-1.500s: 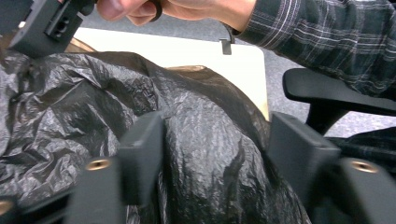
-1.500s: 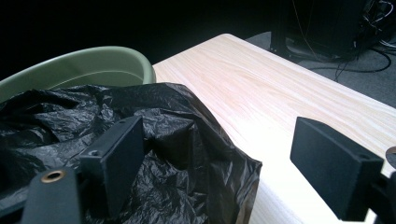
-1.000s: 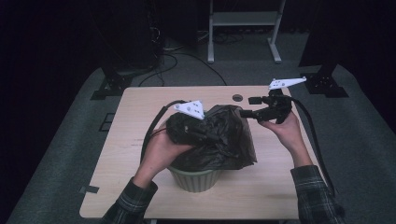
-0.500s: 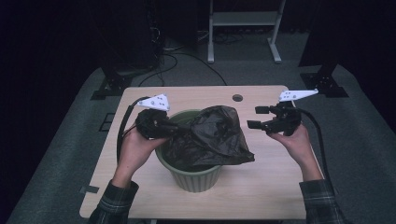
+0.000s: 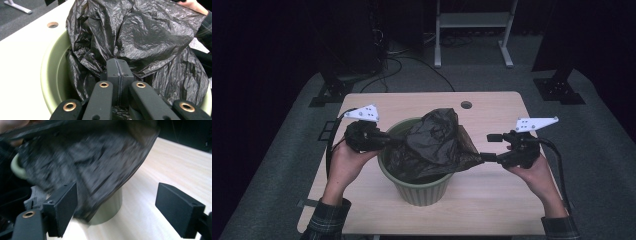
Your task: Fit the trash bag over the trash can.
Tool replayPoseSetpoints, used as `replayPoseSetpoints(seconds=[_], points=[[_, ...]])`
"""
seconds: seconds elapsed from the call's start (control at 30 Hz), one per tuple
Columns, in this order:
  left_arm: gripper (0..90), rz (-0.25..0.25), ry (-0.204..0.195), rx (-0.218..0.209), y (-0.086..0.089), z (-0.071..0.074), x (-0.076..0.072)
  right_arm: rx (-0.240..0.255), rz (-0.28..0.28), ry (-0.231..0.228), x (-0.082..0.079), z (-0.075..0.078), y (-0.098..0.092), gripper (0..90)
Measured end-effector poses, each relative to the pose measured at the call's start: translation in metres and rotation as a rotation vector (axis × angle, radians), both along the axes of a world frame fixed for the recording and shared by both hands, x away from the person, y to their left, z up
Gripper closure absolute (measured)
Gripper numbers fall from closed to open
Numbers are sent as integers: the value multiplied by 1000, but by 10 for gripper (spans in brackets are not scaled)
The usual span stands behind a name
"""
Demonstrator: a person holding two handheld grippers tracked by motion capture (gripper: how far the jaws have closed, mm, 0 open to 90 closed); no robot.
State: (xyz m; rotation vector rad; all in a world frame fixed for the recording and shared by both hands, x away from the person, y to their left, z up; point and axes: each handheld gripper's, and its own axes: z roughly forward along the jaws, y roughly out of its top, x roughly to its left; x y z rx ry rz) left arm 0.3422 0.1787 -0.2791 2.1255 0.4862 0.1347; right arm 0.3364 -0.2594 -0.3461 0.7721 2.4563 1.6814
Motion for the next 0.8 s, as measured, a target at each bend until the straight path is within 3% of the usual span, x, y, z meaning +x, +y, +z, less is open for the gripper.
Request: replayPoseSetpoints(seconds=[0.1, 0.13, 0.17, 0.2, 0.23, 0.27, 0.3, 0.33, 0.37, 0.4, 0.43, 0.53, 0.8], points=[[900, 6, 1, -2, 3, 0, 0, 13, 19, 4, -7, -5, -1, 196], [900, 7, 0, -1, 4, 0, -1, 16, 26, 5, -9, -6, 0, 234], [900, 8, 0, -5, 5, 0, -2, 18, 41, 1, -10, -8, 1, 326], [900, 8, 0, -5, 5, 0, -2, 18, 41, 1, -10, -8, 1, 326], [900, 10, 1, -7, 6, 0, -3, 17, 65, 7, -9, -9, 3, 499], [900, 10, 1, -7, 6, 0, -3, 17, 65, 7, -9, -9, 3, 499], [900, 14, 1, -10, 9, 0, -4, 8, 83, 5, -9, -10, 5, 683], [900, 14, 1, -10, 9, 0, -4, 8, 83, 5, -9, -10, 5, 683], [900, 16, 2, -11, 12, -1, -5, -25, 75, -14, -10, -11, 7, 808], [900, 18, 2, -12, 14, -1, -5, -25, 75, -14, -10, -11, 7, 808], [900, 30, 4, -17, 21, -1, -6, -41, 72, -25, -10, -12, 5, 873], [900, 40, 4, -19, 28, -2, -7, -45, 57, -29, -12, -11, 3, 896], [900, 118, 10, -69, 71, -5, -15, -56, 5, -40, -14, -8, -15, 899]])
